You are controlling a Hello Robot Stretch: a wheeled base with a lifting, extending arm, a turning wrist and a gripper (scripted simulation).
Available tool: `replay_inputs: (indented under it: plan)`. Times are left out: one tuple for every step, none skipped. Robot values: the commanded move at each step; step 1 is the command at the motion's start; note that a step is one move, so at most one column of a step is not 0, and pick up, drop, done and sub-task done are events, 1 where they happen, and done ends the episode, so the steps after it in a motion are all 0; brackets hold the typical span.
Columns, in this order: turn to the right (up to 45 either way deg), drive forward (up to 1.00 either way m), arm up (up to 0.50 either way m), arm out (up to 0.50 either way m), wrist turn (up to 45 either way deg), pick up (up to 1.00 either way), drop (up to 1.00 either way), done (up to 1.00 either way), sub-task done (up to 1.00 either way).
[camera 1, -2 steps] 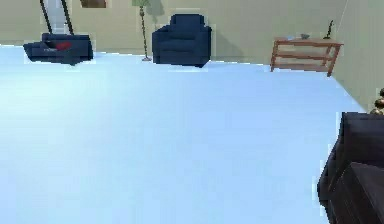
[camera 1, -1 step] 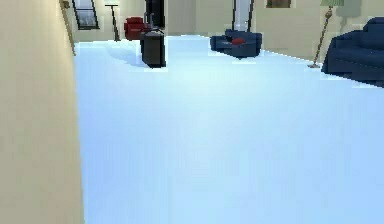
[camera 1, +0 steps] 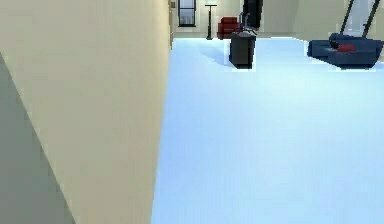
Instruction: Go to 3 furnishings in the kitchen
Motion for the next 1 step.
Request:
replay_inputs:
  plan:
    - [0.0, 1.0, 0.0, 0.0, 0.0, 0.0, 0.0, 0.0, 0.0]
